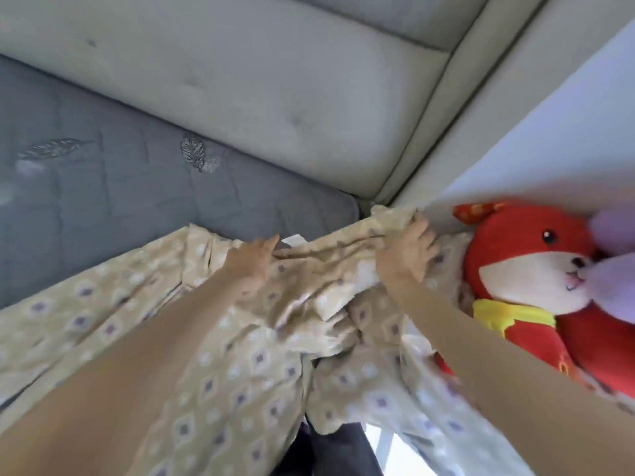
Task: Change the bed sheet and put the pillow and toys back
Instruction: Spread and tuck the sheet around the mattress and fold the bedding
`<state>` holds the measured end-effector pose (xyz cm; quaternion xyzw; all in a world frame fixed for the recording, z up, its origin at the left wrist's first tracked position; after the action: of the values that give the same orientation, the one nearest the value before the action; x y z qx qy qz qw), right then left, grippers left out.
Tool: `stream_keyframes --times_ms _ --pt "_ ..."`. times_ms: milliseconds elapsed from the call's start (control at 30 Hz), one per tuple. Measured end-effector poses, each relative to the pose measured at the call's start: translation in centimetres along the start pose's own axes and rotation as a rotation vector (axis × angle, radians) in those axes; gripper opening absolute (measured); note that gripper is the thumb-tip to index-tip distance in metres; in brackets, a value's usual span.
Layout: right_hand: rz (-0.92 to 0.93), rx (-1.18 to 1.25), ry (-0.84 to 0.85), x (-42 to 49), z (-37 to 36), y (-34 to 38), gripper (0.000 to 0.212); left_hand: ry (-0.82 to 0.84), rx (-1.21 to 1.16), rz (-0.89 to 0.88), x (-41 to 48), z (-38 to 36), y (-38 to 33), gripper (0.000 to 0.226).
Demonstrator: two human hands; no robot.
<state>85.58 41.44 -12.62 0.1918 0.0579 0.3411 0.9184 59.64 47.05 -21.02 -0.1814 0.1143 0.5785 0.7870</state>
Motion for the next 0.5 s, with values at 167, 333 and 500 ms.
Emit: stream_keyframes --times_ms 167,333,500 --pt "0.547 -0.153 0.075 -2.9 -2.1 3.7 0.050 0.019 0.047 -0.009 0.8 0.0 -0.2 0.085" --pt "0.842 -0.088 0.357 -6.4 -8.4 6.9 0.034 0.107 0.090 0.012 2.0 -2.9 2.2 0.079" --pt "0.889 -0.223 0.533 -6.8 -15.1 8.6 0.043 0.142 0.154 -0.027 4.9 -5.6 3.4 0.081"
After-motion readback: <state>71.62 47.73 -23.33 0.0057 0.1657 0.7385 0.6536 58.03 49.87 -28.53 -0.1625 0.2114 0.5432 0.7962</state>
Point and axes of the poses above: each hand's wrist, its own x-axis towards the middle knuckle, its own z-axis out of the back of the hand, y = z × x, the point moved 9 cm from there along x, towards the middle knuckle, and after that the axes turned 13 degrees about -y, right-handed, at the moved point
